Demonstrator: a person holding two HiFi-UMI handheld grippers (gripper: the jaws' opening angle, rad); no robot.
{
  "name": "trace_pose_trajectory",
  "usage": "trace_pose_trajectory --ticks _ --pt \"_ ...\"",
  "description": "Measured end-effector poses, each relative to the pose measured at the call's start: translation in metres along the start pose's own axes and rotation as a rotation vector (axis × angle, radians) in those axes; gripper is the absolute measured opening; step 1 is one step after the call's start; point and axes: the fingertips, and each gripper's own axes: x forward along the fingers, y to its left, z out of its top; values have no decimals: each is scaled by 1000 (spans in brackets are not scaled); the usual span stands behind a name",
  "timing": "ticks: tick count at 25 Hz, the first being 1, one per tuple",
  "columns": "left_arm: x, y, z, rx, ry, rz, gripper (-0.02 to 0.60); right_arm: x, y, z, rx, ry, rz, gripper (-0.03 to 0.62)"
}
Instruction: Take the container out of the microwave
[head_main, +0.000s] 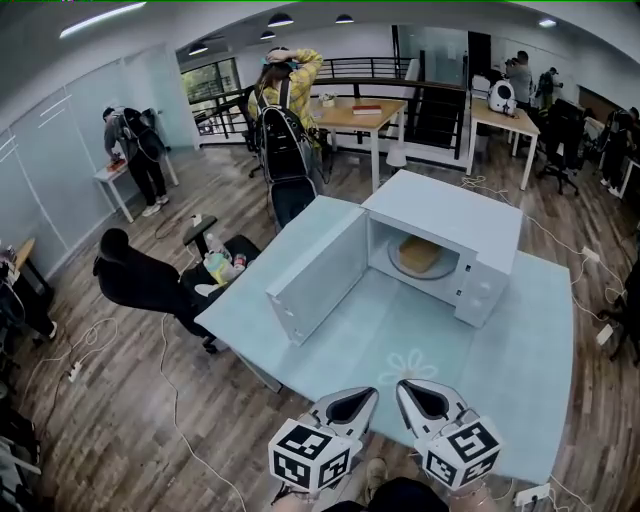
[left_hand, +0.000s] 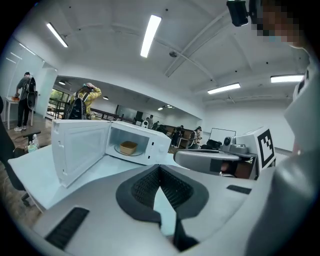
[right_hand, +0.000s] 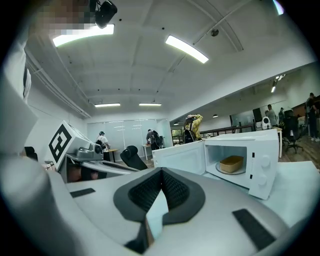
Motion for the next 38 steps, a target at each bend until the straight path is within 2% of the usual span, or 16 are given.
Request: trace_pose_trajectory --ticks 8,15,20,27,35,38 --pt "76 32 36 13 -14 9 14 40 -70 27 -10 -30 13 9" --pt "115 31 40 2 2 -38 14 46 -98 29 -16 -22 -8 9" --pt "128 30 32 -12 27 -63 14 49 -109 21 -1 4 -32 9" --pt "139 49 25 -55 50 -86 14 62 -125 10 7 42 -78 9" --pt "157 85 26 -62 105 -142 14 96 -143 12 40 69 -137 9" --pt "165 103 31 -51 111 -155 14 114 -152 14 20 80 -158 9"
